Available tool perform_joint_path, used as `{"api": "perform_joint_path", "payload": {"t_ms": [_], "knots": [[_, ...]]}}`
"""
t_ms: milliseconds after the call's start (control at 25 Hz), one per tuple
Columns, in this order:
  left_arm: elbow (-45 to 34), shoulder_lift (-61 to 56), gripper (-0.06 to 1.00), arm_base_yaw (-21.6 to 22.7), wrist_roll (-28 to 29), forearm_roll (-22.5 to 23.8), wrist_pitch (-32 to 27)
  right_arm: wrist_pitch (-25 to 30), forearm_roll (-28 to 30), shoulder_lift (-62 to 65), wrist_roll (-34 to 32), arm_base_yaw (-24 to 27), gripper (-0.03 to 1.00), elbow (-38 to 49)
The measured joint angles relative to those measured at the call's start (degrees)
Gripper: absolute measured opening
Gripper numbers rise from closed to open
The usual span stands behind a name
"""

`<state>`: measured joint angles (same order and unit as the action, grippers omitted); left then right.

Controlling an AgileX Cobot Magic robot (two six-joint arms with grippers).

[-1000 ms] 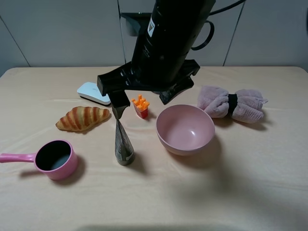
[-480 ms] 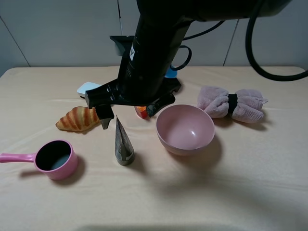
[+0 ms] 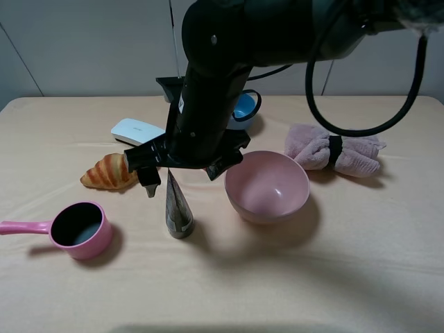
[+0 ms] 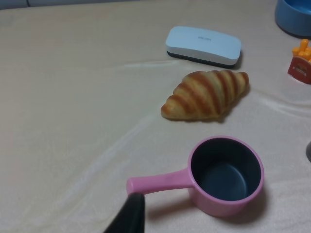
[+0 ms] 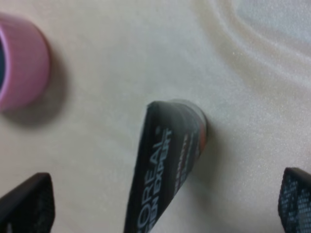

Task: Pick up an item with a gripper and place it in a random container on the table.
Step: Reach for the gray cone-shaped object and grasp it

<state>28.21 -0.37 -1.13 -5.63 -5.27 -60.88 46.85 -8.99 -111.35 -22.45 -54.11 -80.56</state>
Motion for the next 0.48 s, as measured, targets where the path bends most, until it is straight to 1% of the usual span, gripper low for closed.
{"api": "perform_joint_path", "payload": {"t_ms": [480], "knots": [[0.0,0.0,1.00,0.0,0.0,0.0,0.0,-1.4,-0.5,-5.1,-0.8,0.0,0.69,0.0]]}}
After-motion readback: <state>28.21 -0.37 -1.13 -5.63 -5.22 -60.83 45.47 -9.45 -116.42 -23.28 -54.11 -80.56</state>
